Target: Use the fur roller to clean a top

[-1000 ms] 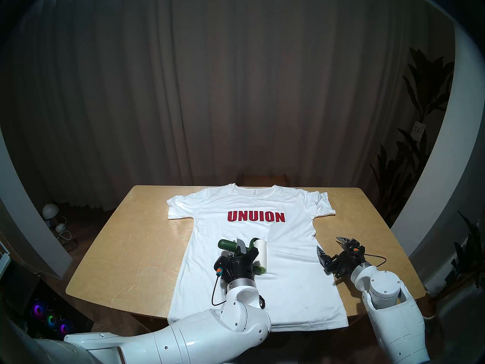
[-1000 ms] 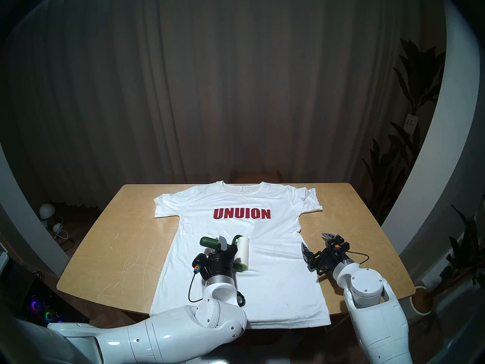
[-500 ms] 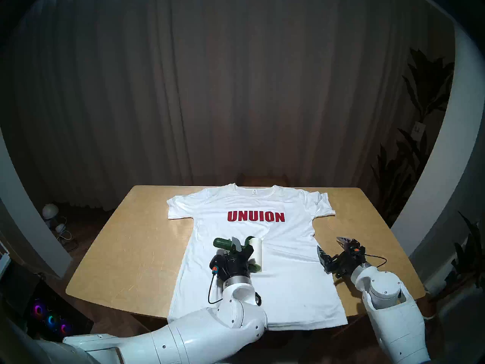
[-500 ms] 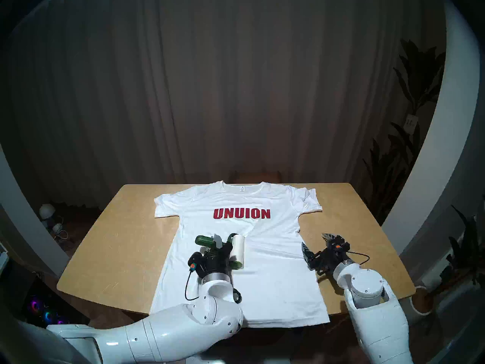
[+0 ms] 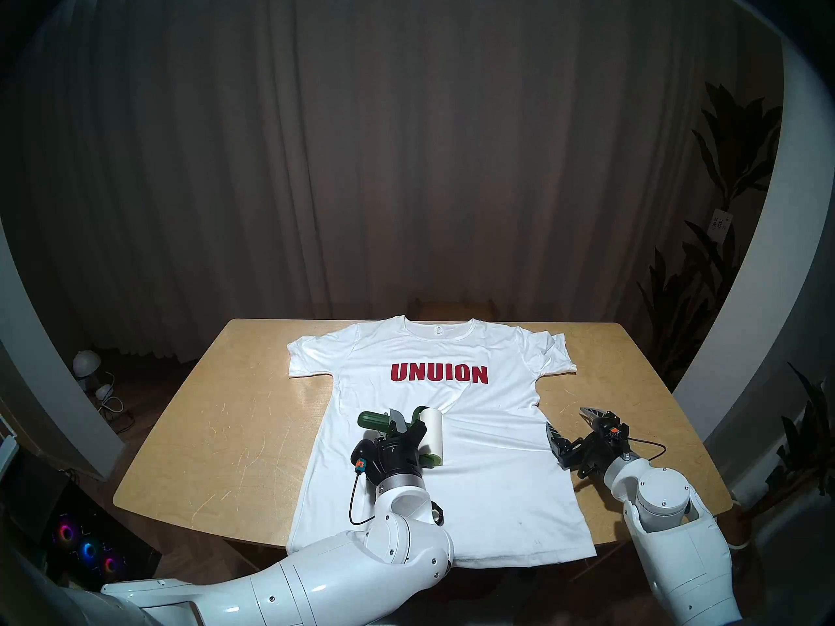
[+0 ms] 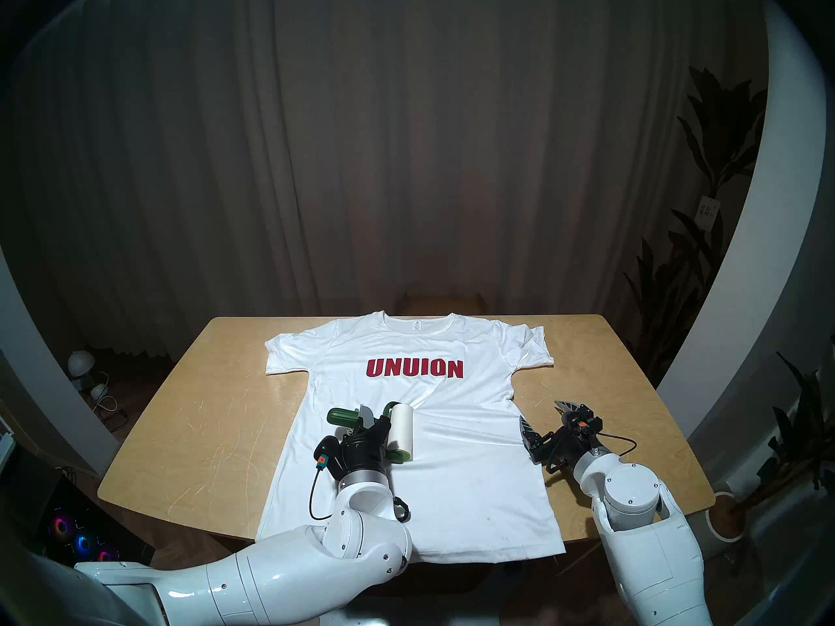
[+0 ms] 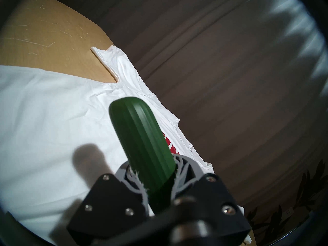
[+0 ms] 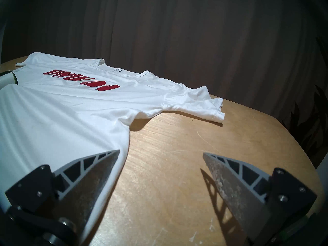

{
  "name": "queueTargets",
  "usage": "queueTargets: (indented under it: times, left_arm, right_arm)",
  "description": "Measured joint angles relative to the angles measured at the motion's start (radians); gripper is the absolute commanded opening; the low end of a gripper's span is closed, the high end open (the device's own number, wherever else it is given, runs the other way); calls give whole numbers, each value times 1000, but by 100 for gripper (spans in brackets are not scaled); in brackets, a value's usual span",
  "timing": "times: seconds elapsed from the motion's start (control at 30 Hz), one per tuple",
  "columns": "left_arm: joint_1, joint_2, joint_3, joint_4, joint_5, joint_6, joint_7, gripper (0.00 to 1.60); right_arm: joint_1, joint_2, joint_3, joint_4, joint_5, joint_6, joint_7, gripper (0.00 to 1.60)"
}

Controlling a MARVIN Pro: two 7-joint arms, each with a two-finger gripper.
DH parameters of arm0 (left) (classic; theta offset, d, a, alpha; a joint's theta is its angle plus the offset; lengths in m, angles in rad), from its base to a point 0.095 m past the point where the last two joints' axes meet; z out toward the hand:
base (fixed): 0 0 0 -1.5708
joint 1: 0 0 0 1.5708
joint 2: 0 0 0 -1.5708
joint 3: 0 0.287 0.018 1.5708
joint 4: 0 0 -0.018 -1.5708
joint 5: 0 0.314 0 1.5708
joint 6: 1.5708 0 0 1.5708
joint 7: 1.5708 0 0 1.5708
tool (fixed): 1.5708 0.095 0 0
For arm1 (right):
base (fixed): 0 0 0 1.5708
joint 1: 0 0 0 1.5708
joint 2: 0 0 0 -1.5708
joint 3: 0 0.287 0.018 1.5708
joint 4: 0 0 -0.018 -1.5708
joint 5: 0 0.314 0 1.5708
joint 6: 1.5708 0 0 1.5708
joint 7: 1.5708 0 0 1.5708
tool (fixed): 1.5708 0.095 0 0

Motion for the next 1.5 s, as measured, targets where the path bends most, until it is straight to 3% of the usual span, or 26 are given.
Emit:
queueTargets:
  times: [0.43,1.5]
  left_arm:
    - [8,35,36,2,92,0,-37,0]
    - [-4,46,-37,66,161,1,-4,0]
  right_arm:
    - [4,8,-10,7,11,-7,-14,160]
    - [20,40,-47,15,13,-7,-56,160]
